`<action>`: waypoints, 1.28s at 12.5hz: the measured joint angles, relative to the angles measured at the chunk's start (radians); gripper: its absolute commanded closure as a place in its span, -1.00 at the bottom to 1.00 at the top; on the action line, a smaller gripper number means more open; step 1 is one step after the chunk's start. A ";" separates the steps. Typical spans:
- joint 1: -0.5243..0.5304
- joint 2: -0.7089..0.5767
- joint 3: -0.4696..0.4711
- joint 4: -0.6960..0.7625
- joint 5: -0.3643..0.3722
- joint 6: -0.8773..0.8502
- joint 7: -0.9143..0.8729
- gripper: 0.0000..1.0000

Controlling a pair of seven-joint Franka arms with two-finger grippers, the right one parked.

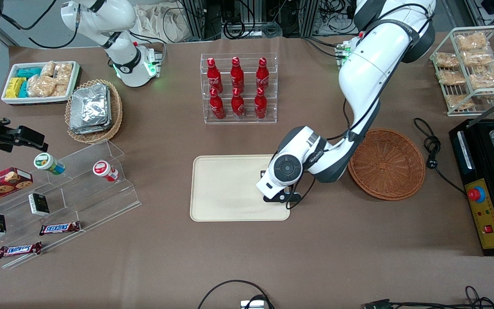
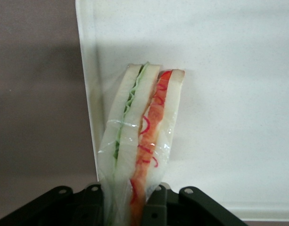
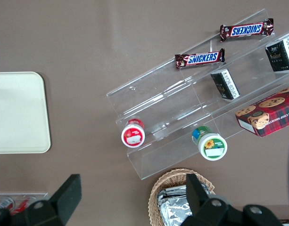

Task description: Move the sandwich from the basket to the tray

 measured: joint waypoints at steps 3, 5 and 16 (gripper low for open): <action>-0.004 0.000 0.000 0.004 0.006 0.000 -0.028 -1.00; -0.003 0.000 0.000 0.018 0.006 0.000 -0.030 -1.00; 0.189 -0.328 -0.004 -0.069 0.001 -0.219 0.049 -1.00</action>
